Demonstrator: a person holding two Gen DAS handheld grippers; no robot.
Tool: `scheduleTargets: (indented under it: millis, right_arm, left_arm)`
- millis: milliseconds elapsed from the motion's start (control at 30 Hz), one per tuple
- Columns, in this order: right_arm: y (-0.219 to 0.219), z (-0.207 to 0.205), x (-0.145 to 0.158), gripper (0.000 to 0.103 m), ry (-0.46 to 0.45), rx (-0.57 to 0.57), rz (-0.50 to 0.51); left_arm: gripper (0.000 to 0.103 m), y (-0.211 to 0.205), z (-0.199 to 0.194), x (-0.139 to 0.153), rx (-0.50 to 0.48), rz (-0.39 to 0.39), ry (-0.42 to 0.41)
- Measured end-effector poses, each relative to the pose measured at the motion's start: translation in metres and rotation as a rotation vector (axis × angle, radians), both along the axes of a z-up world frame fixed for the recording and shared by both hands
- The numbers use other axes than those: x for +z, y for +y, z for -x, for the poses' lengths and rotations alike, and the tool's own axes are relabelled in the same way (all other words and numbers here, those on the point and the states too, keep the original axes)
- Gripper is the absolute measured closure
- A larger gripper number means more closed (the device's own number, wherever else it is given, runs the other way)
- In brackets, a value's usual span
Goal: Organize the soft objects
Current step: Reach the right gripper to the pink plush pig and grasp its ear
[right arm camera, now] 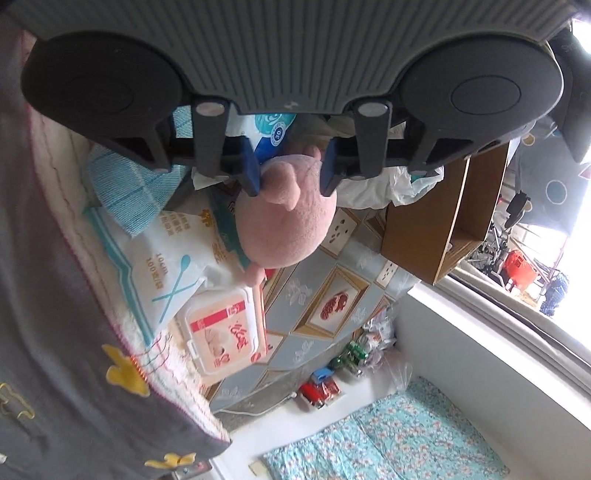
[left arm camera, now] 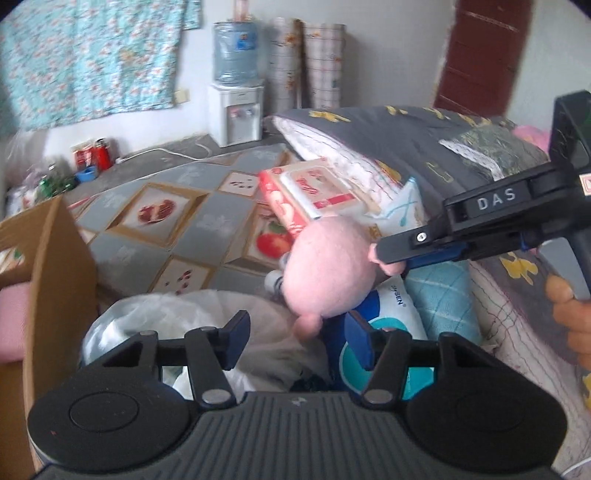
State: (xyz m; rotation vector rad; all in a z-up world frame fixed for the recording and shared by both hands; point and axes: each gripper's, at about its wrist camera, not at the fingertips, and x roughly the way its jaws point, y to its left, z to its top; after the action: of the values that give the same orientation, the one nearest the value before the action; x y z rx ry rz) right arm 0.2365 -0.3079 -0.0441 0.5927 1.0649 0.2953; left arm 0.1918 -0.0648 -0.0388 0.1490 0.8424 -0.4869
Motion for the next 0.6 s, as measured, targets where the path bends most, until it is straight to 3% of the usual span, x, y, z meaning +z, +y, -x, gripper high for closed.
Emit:
scheduleTargets:
  millis: [67, 333, 467, 600]
  right_arm:
    - [0.000, 0.001, -0.001, 0.082, 0.000, 0.004, -0.011]
    - [0.002, -0.003, 0.004, 0.090, -0.046, 0.002, -0.031]
    - [0.002, -0.004, 0.005, 0.092, -0.062, 0.007, -0.048]
    - [0.002, -0.006, 0.006, 0.094, -0.076, 0.001, -0.083]
  left_arm:
    - [0.044, -0.006, -0.005, -0.002, -0.022, -0.016, -0.011]
    - [0.030, -0.037, -0.018, -0.016, -0.148, -0.098, -0.014]
    - [0.031, -0.052, -0.022, -0.020, -0.145, -0.143, -0.045]
    - [0.043, -0.056, -0.029, -0.022, -0.120, -0.144, -0.035]
